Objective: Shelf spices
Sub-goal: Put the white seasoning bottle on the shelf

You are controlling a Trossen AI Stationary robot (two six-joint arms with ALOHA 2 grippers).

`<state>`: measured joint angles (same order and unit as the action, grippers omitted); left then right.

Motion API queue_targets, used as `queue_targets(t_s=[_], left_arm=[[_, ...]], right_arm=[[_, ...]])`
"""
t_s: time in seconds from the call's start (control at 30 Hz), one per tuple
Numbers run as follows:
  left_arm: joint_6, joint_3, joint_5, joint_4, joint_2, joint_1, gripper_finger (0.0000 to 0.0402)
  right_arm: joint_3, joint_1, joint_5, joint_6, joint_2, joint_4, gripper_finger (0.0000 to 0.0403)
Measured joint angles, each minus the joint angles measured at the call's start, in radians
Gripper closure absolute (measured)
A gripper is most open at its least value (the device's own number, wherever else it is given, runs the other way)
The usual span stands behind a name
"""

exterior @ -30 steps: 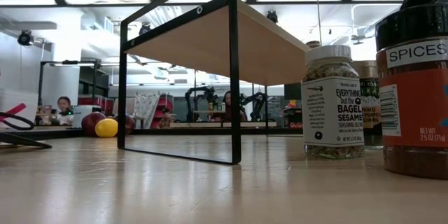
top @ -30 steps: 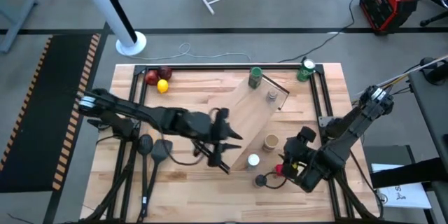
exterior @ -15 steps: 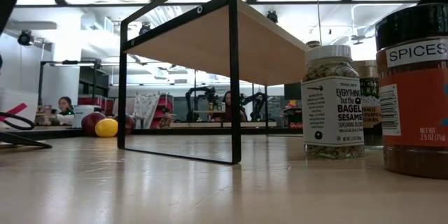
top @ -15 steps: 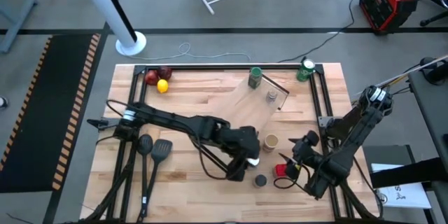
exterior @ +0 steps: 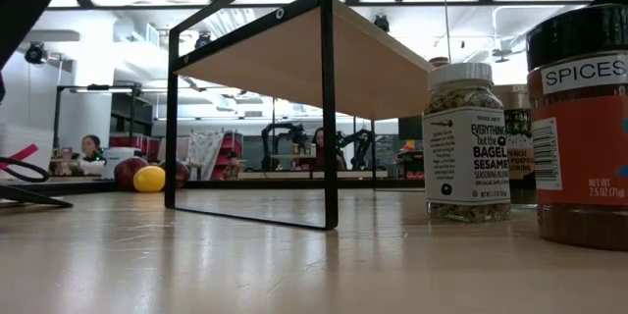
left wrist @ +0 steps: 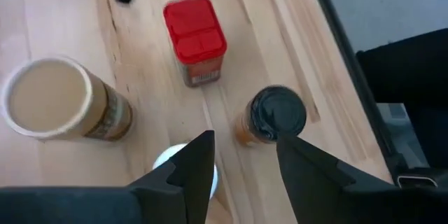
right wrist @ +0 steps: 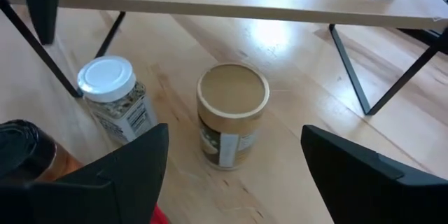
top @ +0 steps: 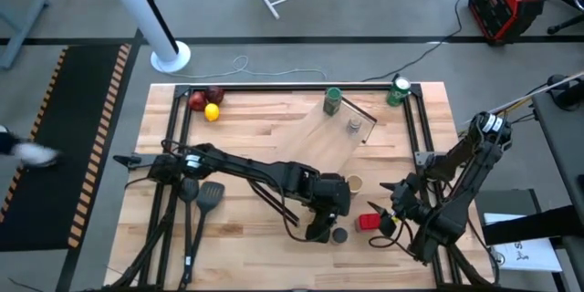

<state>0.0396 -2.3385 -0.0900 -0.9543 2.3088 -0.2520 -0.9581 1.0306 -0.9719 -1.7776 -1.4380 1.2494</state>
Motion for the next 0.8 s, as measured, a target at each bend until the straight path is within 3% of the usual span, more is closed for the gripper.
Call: queue_targets(t_s=[0.27, 0.57, 0.8], left_arm=[[0.003, 0.009, 0.106, 0.018, 0.002, -0.003, 0.0262], [-0.06, 0.052, 0.108, 0.056, 0.002, -0.003, 0.0271], [-0.122, 0.138, 0.157, 0.1, 0.004, -0.002, 0.0237]], right_arm=[[0.0, 0.0, -0.024, -0.004, 0.001, -0.002, 0.0094], [0.0, 0.0, -0.024, -0.003, 0.002, -0.002, 0.0105], [0.0, 0.0, -0.024, -0.003, 0.002, -0.004, 0.0097]])
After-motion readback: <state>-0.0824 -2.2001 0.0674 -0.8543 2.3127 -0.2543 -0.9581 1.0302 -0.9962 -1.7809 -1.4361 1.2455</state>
